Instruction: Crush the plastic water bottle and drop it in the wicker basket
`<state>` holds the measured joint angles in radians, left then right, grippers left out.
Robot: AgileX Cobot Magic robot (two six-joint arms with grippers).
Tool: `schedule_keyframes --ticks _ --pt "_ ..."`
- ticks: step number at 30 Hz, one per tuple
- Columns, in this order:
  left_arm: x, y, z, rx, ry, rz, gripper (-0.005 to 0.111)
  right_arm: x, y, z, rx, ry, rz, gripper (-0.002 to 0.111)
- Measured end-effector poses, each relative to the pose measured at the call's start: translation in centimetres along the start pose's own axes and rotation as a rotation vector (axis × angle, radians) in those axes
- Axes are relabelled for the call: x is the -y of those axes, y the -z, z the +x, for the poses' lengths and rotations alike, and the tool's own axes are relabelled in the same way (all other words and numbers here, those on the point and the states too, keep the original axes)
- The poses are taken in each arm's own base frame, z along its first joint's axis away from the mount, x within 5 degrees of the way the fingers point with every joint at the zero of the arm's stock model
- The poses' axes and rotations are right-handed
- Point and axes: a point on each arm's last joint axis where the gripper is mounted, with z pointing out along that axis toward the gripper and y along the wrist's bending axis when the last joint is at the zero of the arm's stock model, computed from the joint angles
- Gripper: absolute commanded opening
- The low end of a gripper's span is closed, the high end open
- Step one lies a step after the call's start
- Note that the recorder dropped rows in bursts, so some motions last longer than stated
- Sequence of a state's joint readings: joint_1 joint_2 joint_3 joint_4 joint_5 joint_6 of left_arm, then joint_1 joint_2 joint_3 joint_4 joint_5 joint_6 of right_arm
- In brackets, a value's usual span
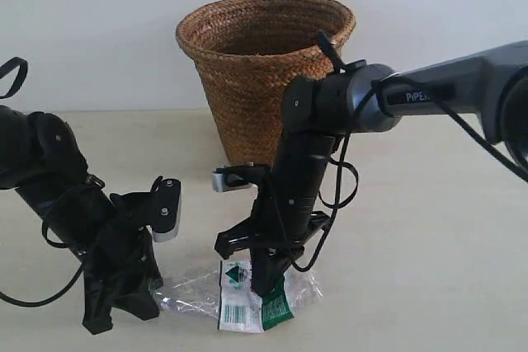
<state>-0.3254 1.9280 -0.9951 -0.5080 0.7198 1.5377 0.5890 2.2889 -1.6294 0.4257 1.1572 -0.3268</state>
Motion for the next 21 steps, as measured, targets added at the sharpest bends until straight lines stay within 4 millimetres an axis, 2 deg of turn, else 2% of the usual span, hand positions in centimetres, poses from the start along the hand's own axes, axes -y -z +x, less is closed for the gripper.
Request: schedule_keyframes --ticks 7,11,15,21 --pt "0.0 0.0 0.0 0.000 0.000 0.000 0.004 -0.2 0.6 -0.5 -0.033 0.009 -0.004 0.000" --pt "0.0 0.0 0.0 0.002 0.002 0.002 0.004 -0.8 2.0 -0.3 -0.006 0.030 0.000 0.000" --pt "0.0 0.0 0.0 0.003 0.003 0.002 0.004 -1.7 4.2 0.2 0.045 0.084 0.015 0.000" --pt "0.1 0.6 -0.1 0.000 -0.013 -0.016 0.004 -3.6 9.1 1.3 0.158 0.170 0.067 0.000"
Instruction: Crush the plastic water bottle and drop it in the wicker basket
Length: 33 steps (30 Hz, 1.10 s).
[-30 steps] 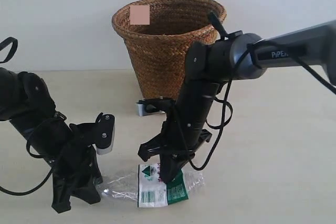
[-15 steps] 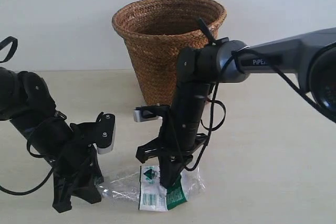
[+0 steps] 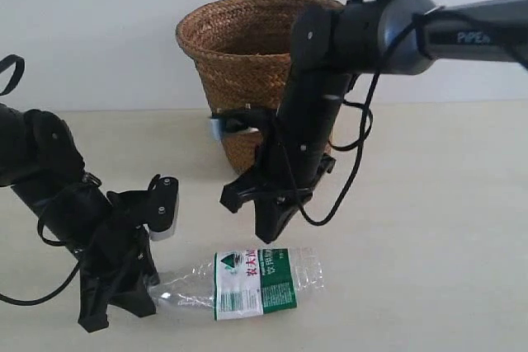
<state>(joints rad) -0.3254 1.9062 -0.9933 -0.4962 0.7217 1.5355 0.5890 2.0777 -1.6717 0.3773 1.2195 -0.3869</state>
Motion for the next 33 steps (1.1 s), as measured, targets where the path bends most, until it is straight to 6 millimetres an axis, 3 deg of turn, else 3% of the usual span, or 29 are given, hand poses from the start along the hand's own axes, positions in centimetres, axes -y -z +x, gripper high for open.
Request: schedule_keyframes --ticks 6,11,15,18,24,33 --pt "0.1 1.4 -0.5 0.016 -0.016 -0.037 0.004 -0.5 5.0 1.2 0.110 0.023 0.036 0.000" --pt "0.4 2.0 -0.8 0.038 -0.007 -0.033 0.004 2.4 9.4 5.1 0.179 -0.081 0.081 0.000" --pt "0.7 3.4 -1.5 0.063 -0.023 -0.008 0.004 5.5 11.2 8.9 0.208 -0.216 0.116 0.000" --pt "0.7 5.2 -2.4 0.091 -0.045 0.008 0.004 7.6 11.4 11.1 0.208 -0.304 0.129 0.000" --pt "0.4 9.0 -4.4 0.151 -0.062 -0.013 0.004 9.5 10.0 13.2 0.144 -0.317 0.193 0.000" --pt "-1.0 15.5 -7.5 0.248 -0.046 -0.180 0.004 11.2 9.8 13.5 0.174 -0.319 0.364 0.000"
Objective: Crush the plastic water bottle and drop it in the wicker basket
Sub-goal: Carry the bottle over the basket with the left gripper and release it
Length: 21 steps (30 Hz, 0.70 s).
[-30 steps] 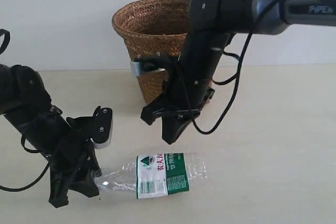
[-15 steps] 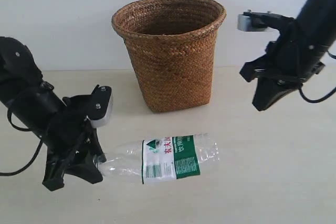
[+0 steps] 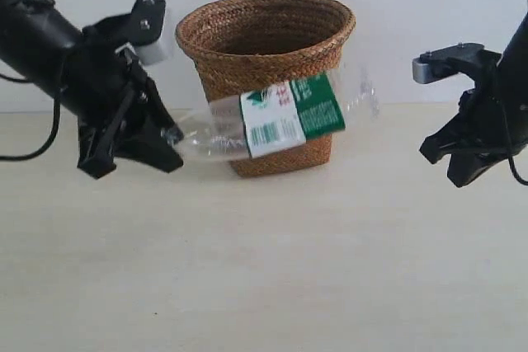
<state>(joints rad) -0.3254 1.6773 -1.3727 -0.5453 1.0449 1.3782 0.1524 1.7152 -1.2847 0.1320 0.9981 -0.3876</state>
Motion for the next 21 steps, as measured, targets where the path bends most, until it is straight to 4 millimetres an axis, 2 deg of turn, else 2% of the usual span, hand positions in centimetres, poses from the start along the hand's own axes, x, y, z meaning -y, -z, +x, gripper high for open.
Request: schedule_keyframes --ticks 5,7,9,10,12,13,14,16,18,21 --pt "-3.1 2.6 -2.8 0.141 0.046 -0.269 0.004 0.1 0.0 -0.3 0.036 -0.007 0.013 0.000" --pt "-5.1 3.4 -4.2 0.249 0.088 -0.402 0.009 0.1 0.0 -0.4 0.044 -0.010 0.011 0.000" --pt "-6.9 4.0 -5.3 0.334 0.102 -0.503 0.029 0.1 0.0 -0.4 0.046 -0.014 0.006 0.000" --pt "-7.7 3.8 -5.6 0.359 0.097 -0.529 0.044 0.0 0.0 -0.4 0.047 -0.016 0.003 0.000" --pt "-9.1 2.9 -5.8 0.372 0.092 -0.542 0.076 -0.1 0.0 -0.4 0.046 -0.025 -0.011 0.000" --pt "-9.7 2.3 -5.8 0.374 0.092 -0.542 0.088 -0.2 0.0 -0.4 0.044 -0.030 -0.021 0.000" --pt "-10.2 1.7 -5.7 0.372 0.094 -0.540 0.096 -0.3 0.0 -0.4 0.045 -0.036 -0.030 0.000" --pt "-10.8 0.8 -5.5 0.366 0.103 -0.539 0.099 -0.4 0.0 -0.4 0.047 -0.042 -0.040 0.000" --pt "-11.1 0.6 -5.4 0.370 0.121 -0.552 0.096 -0.4 0.0 -0.4 0.047 -0.044 -0.045 0.000" --pt "-11.1 1.0 -5.5 0.379 0.127 -0.563 0.081 -0.4 0.0 -0.5 0.051 -0.046 -0.048 0.000"
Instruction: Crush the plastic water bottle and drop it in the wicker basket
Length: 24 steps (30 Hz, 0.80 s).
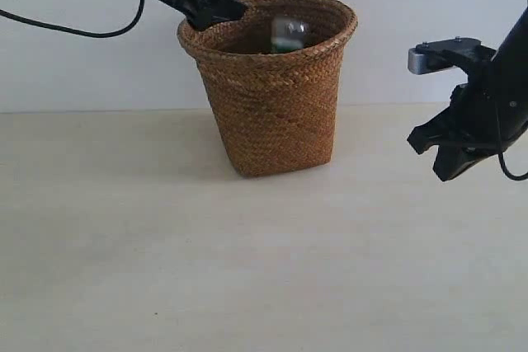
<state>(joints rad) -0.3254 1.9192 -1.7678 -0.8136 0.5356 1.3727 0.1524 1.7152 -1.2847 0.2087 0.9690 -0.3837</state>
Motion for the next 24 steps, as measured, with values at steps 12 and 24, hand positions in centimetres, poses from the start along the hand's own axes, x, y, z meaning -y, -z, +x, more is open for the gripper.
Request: schedule_keyframes --ticks 12,24 --pt "2.0 3.3 0.1 -0.224 -0.108 0.243 0.005 0.2 0.0 -0.3 0.032 0.012 0.020 0.000" --pt "2.1 7.6 2.4 -0.712 0.192 0.173 0.004 4.5 3.2 2.9 -0.071 -0.145 0.094 0.000"
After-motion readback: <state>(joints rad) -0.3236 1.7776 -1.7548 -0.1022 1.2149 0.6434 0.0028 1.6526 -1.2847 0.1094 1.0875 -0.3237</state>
